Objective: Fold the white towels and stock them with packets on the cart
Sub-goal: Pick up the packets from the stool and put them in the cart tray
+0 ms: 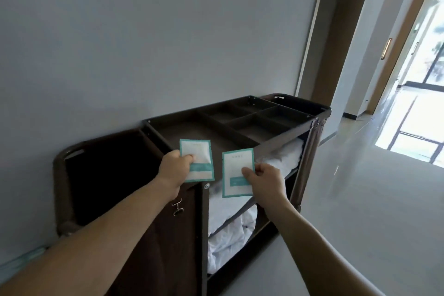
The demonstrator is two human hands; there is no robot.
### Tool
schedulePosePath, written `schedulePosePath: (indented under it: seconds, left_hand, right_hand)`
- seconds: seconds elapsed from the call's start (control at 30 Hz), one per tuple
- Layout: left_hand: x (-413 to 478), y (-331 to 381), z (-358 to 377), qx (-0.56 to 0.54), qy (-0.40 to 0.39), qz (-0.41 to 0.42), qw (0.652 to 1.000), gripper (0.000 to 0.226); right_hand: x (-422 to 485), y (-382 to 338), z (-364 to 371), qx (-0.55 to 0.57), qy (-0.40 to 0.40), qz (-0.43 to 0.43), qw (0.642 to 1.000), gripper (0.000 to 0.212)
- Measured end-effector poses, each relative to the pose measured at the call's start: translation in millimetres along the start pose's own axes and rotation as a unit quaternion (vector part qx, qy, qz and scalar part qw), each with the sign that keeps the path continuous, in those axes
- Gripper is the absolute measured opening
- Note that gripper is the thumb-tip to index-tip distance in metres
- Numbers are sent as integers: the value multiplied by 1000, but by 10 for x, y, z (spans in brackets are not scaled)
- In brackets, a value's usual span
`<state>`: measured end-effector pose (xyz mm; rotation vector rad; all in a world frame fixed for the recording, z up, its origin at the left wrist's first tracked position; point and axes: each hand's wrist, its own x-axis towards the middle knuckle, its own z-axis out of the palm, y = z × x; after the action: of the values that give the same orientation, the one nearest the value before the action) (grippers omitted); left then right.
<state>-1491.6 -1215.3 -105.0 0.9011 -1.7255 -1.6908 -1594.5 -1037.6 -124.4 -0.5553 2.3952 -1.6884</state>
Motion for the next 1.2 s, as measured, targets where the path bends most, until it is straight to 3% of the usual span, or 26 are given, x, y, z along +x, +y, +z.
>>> schedulePosePath:
  seconds: [0.37,0.5,0.77,1.0,1.2]
  left_hand:
    - [1733,299,815,29,-4,11,1000,10]
    - [2364,331,975,37,-11,4,999,12]
    - [3274,218,861,33,52,-18,998,16]
    - [3677,76,870,89,135,-41,986,13]
    - [3891,56,1036,66,245,-75,964,11]
  right_hand:
    - [1740,-156,-18,-17,25,-21,999,11]
    - [2442,-256,117,-42,7,-29,999,12]
    - [3724,-302,606,-136,-48,-55,988,20]
    - [4836,-260,1227,-218,-143,-69,963,12]
    - [5554,-80,1871,-241,-268,-68,930,21]
